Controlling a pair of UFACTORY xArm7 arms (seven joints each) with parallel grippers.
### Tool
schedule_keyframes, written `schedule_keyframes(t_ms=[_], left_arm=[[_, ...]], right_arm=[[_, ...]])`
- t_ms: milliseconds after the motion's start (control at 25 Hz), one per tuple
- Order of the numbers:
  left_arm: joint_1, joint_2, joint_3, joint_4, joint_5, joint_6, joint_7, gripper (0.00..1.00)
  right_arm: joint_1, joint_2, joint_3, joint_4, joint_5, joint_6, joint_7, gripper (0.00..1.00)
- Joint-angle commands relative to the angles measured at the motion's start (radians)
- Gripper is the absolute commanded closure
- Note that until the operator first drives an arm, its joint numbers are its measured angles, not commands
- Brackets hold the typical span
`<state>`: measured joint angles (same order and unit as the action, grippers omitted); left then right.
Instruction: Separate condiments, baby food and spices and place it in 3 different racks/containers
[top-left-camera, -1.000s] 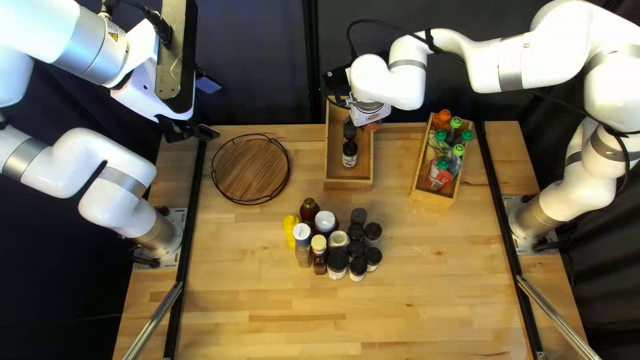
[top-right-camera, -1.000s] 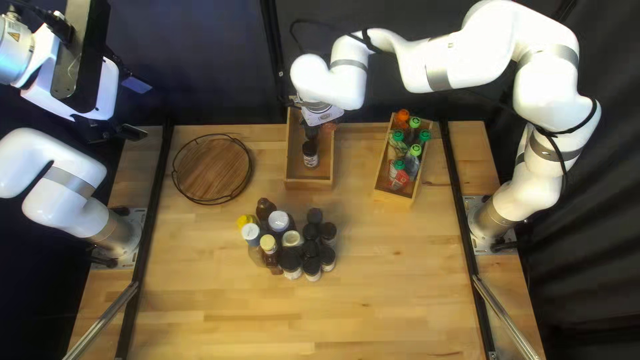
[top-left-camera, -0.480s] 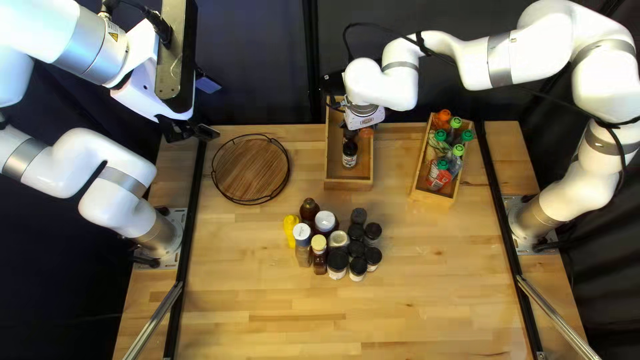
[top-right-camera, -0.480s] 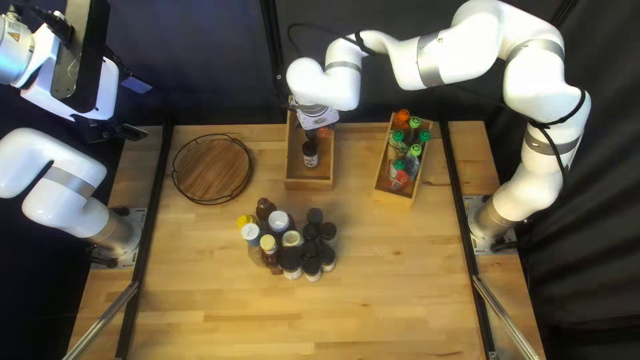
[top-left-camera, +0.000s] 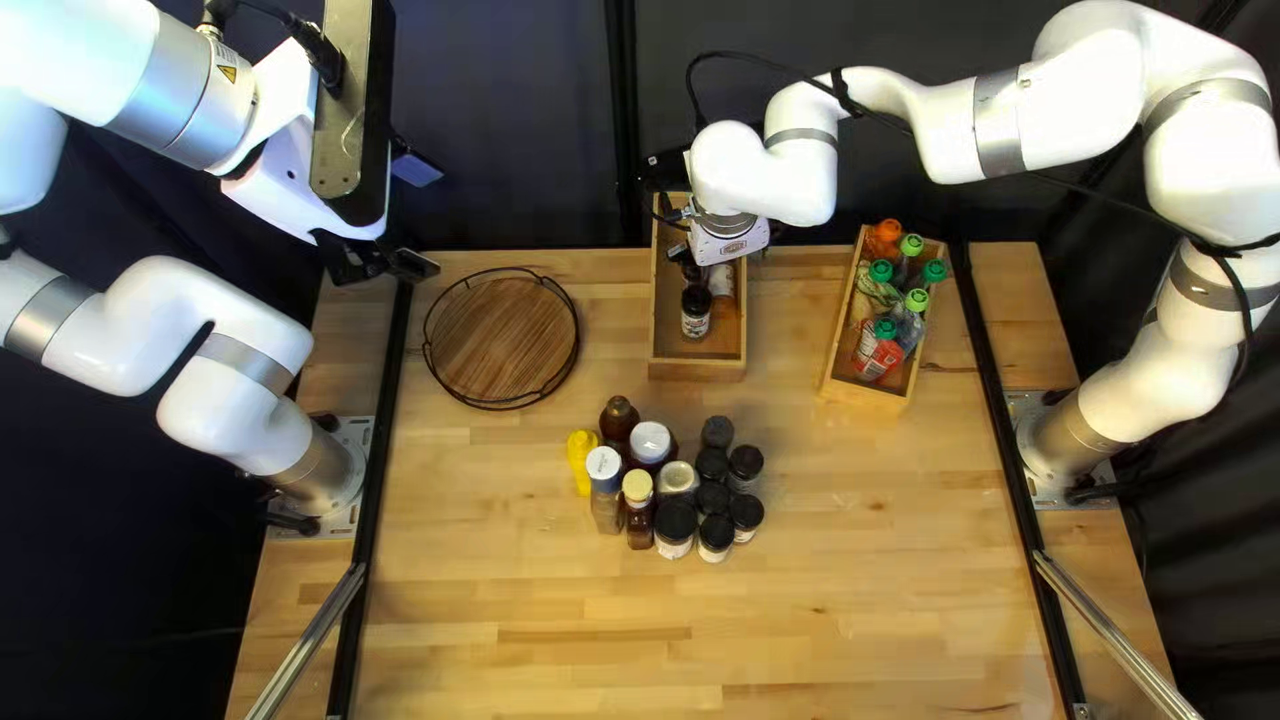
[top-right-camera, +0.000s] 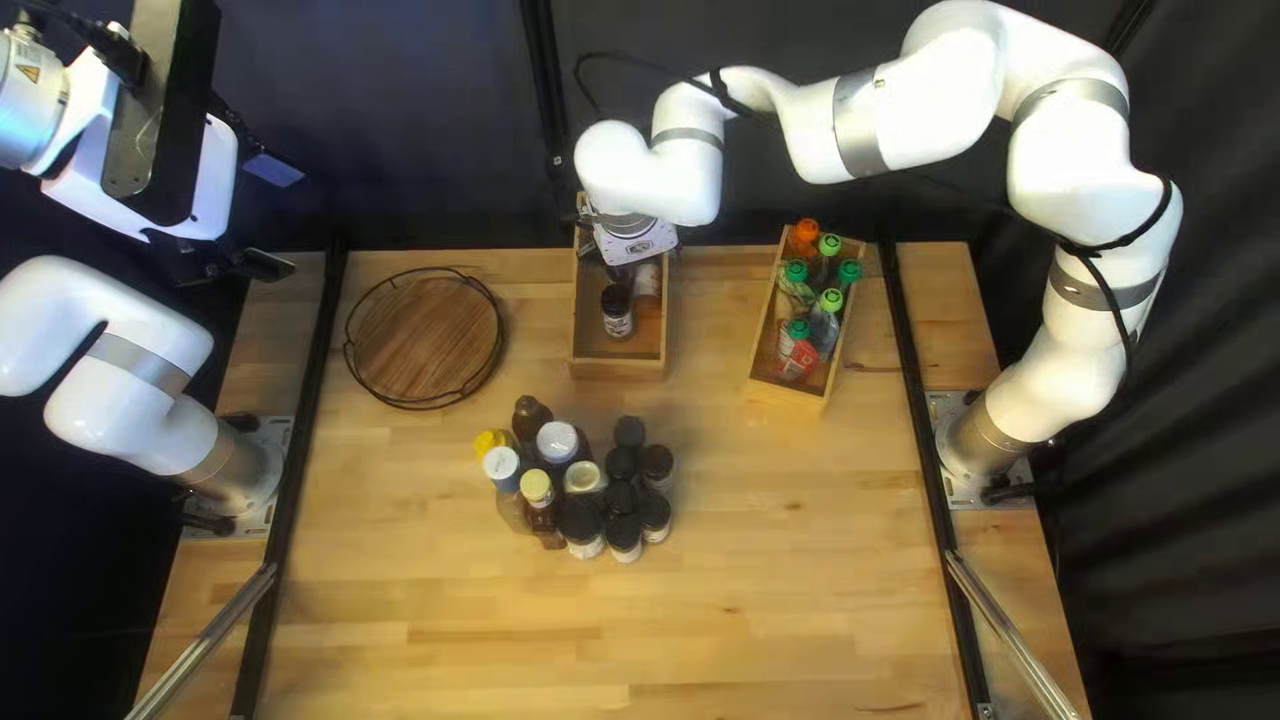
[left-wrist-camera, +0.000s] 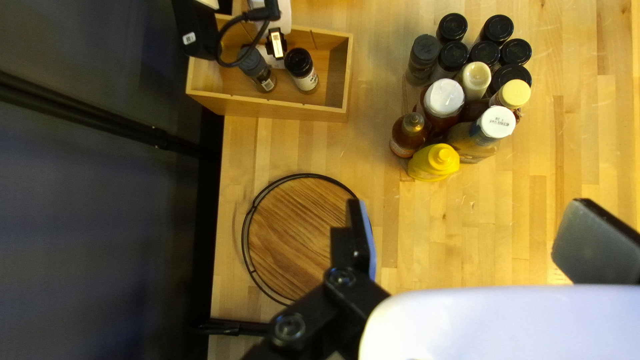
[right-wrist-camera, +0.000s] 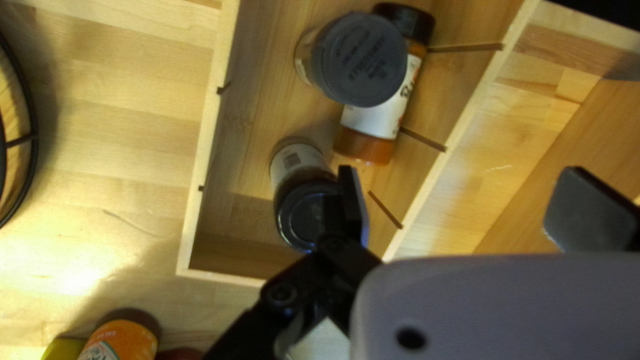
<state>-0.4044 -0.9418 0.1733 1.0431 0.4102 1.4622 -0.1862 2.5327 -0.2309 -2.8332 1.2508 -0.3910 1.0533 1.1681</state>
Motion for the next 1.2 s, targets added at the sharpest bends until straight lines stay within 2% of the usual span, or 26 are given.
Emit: schedule_keyframes(t_ms=[40, 120, 280, 400, 560, 1080, 1200], left_arm=[[0.0, 0.0, 0.0, 0.0, 0.0, 0.0, 0.0, 0.0], [0.0, 0.0, 0.0, 0.0, 0.0, 0.0, 0.0, 0.0], [0.0, 0.0, 0.0, 0.0, 0.0, 0.0, 0.0, 0.0], [0.0, 0.0, 0.0, 0.0, 0.0, 0.0, 0.0, 0.0], [0.0, 0.0, 0.0, 0.0, 0.0, 0.0, 0.0, 0.0], [0.0, 0.0, 0.0, 0.0, 0.0, 0.0, 0.0, 0.0], [0.0, 0.0, 0.0, 0.0, 0.0, 0.0, 0.0, 0.0]], right_arm=[[-0.01, 0.083, 0.031, -0.07, 0.072, -0.046, -0.125, 0.0], [-0.013, 0.132, 0.047, -0.113, 0.136, -0.079, -0.228, 0.0], [-0.008, 0.229, 0.066, -0.202, 0.354, -0.148, -0.55, 0.0], [0.009, 0.274, 0.064, -0.245, 0.52, -0.163, -0.816, 0.0], [0.03, 0.296, 0.057, -0.272, 0.641, -0.145, -1.111, 0.0], [0.148, 0.401, 0.095, -0.482, 0.673, -0.256, -1.712, 0.0], [0.176, 0.408, 0.125, -0.526, 0.651, -0.301, -1.74, 0.0]])
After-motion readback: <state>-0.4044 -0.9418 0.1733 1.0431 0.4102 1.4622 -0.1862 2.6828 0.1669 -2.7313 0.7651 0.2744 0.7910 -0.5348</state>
